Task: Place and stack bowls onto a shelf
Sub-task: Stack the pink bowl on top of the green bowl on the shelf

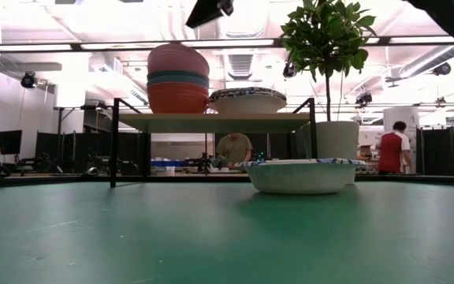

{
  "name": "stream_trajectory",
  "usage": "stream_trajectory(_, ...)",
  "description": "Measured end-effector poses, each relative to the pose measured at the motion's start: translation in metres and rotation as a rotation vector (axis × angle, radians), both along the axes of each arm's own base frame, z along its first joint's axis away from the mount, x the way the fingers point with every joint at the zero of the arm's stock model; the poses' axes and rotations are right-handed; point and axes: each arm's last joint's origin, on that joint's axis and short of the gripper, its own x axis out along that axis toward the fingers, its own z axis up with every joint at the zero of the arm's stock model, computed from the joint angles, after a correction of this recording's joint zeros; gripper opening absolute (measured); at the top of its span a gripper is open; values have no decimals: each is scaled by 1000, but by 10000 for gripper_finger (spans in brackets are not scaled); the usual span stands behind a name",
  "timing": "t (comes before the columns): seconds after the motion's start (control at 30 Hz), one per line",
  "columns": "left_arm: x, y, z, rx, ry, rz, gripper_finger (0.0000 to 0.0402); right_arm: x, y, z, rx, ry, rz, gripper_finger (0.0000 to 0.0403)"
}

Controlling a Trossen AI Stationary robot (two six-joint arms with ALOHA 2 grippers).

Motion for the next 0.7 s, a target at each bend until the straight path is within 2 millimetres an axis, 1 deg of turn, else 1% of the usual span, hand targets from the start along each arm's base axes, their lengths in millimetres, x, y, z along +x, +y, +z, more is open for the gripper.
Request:
stream_trajectory(0.1,4,17,0,-8,0,-15,0,-7,12,9,35,-21,68,87)
stream_trajectory(0.2,11,39,-1,-29,-12,-95,0,-16,23,18,113,-37,160,72)
stream_trajectory(0.33,18,81,-7,-71,-8,-130,0,-25,40,24,173,-48,242,55)
stream_trajectory(0.43,21,115,-19,-151,26,-115,0,-27,54,21,180,-27,277,47)
stream_trajectory(0.5,23,133,-29,-208,48,-108,0,-29,63,17,190,-8,294,44)
stream_trajectory(0.6,25,149,-38,-261,67,-122,0,-33,73,13,208,2,304,43)
stream_trajectory(0.7,30,153,-44,-273,88,-129,0,-39,79,8,228,13,303,43)
